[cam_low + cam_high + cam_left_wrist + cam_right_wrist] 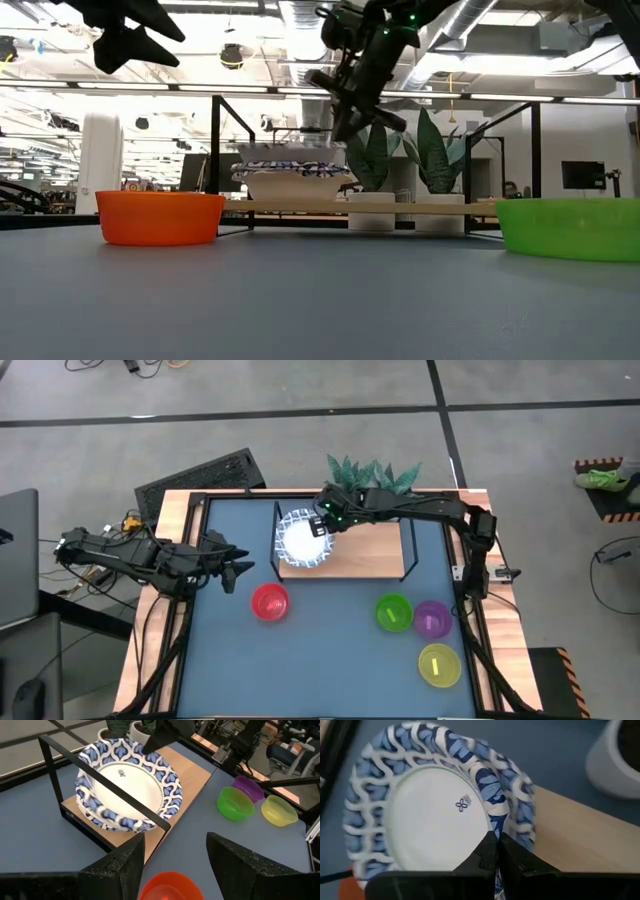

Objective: Place and stack bowls onto a shelf
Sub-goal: Stack the white and blue plate on top of the other white and blue plates on the shelf, then put the green bowl on the shelf

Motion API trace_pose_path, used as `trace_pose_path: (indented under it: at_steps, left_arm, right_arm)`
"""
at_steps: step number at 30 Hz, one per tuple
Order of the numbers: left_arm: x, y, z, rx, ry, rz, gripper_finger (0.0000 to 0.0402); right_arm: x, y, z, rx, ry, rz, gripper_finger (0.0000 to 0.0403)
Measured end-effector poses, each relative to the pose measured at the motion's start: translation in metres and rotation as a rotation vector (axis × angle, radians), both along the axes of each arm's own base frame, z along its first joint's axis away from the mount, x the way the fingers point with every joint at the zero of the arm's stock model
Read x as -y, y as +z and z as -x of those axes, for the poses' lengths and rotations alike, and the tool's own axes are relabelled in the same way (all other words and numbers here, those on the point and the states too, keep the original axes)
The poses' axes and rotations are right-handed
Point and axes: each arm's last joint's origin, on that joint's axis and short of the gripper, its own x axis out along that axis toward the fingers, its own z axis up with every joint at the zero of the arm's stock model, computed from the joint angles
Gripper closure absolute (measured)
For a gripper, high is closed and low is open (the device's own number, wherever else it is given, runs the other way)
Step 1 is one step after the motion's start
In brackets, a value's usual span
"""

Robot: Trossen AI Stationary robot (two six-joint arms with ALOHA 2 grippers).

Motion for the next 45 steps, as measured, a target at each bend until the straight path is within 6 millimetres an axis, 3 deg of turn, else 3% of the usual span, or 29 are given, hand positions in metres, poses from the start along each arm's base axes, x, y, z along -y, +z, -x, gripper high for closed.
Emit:
trace_pose_path:
  at_steps: [16,25,29,32,38,45]
  left_arm:
    - [0.0,-0.001,0.0,-0.007,0.005,-0.004,0.0205]
    - [0.0,-0.002,0.001,-0.028,-0.008,0.002,0.0205]
    - [0.0,-0.007,0.004,-0.072,0.005,0.022,0.0205]
    - [0.0,-0.011,0.006,-0.109,0.007,0.045,0.0205]
    - [-0.001,-0.013,0.007,-0.129,0.012,0.062,0.0205]
    - [-0.001,-0.013,0.007,-0.128,0.013,0.061,0.0205]
  right_arm:
    - [0.005,0.003,0.003,-0.004,0.022,0.01,0.023]
    - [-0.006,0.043,0.027,0.047,0.031,0.051,0.0212]
    - [-0.034,0.065,0.044,0.023,0.087,0.049,0.0215]
    - [-0.066,0.066,0.058,-0.113,0.152,0.037,0.0216]
    - [-0.138,0.041,0.082,-0.492,0.152,0.07,0.0216]
    - [-0.212,0.005,0.1,-0.544,0.111,-0.061,0.0216]
